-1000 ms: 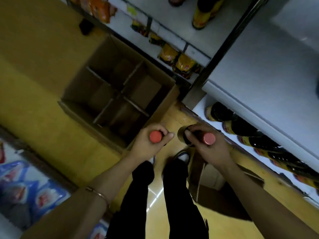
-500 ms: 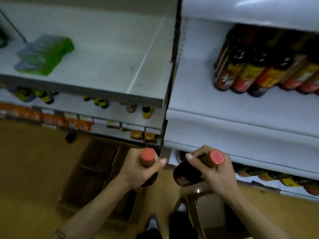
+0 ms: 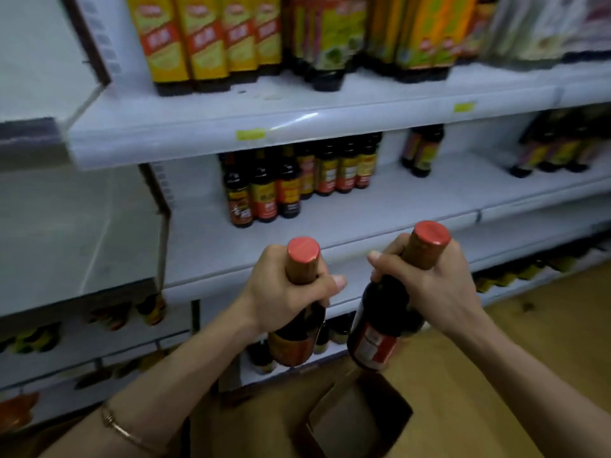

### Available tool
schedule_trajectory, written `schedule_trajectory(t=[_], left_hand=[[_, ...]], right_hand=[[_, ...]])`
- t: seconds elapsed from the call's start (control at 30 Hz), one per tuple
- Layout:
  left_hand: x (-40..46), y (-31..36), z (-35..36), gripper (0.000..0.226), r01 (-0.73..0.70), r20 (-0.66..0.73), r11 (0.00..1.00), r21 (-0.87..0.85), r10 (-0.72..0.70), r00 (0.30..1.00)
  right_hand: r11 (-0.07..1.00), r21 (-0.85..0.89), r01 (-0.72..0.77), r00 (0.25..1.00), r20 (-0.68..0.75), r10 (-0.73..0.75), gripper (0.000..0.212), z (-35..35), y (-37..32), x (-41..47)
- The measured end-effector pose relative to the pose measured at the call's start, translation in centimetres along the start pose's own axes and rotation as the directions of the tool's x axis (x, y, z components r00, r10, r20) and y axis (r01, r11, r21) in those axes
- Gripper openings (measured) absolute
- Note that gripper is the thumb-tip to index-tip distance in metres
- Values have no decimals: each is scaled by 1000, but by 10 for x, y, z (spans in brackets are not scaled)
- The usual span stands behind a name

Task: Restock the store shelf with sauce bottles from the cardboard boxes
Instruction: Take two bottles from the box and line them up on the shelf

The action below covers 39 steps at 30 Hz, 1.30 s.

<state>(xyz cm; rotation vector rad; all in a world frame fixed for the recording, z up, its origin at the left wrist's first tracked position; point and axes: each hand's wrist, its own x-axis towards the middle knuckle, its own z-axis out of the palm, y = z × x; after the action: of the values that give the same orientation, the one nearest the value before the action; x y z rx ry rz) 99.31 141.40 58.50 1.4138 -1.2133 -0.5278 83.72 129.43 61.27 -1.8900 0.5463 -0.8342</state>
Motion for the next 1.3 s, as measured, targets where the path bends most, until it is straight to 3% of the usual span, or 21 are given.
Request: schedule_trajectory(t=[0.17,0.5,0.83,1.17,1.3], left_hand=[[63,50,114,34,-59,146,995,-80,70,987],[160,129,354,28,-94,271,957,-274,171,947],[270,173,476,29,-166,375,952,-259,257,891],[450,170,600,27,-161,470,935,-315,301,830],[520,165,646,28,-169,438,929,-329,308,844]], right_hand=[[998,-58,37,988,-151,-46,26,-128,-1,-10],[986,-163,40,946,-313,-90,38,-370,14,-33],[983,-175,49,907,-404,-117,38,-522,34,8],[974,-220,47,890,-435,-141,35,-669,91,121],[975,-223,7,864,-489,-118,38,-733,117,162]])
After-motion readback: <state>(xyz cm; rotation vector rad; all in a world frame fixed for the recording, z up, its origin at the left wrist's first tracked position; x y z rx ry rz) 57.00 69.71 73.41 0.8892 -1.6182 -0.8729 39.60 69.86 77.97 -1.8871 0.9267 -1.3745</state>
